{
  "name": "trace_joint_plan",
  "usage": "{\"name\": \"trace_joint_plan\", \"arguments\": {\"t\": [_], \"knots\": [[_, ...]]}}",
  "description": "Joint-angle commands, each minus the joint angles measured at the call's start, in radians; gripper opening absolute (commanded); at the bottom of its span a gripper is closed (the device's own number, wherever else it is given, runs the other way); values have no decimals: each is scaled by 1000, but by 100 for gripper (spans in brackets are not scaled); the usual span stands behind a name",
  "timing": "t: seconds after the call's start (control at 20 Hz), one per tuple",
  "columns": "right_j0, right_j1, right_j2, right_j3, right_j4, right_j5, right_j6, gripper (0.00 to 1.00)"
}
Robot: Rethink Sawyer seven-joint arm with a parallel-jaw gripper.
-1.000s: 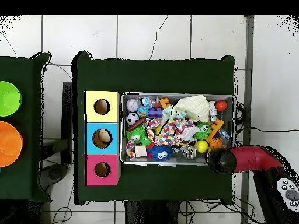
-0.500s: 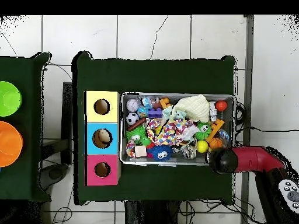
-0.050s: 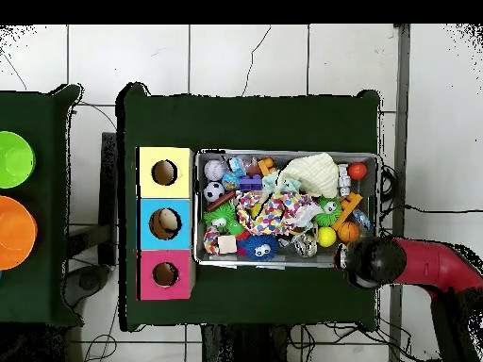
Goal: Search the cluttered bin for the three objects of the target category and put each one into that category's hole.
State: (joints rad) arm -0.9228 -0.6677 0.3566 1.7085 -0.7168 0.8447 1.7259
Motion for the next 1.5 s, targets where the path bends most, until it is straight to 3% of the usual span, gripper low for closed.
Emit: {"name": "trace_joint_plan", "arguments": {"t": [0.05,0.3,0.6,0.85,1.25,1.5], "knots": [[-27,-123,140,92,125,97,-237,0],[4,-197,151,138,232,163,-154,0],[93,-259,125,302,308,-23,57,0],[214,-323,76,378,368,-24,157,0],[367,-344,4,519,443,-193,261,0],[503,-330,-60,542,485,-261,345,0]]}}
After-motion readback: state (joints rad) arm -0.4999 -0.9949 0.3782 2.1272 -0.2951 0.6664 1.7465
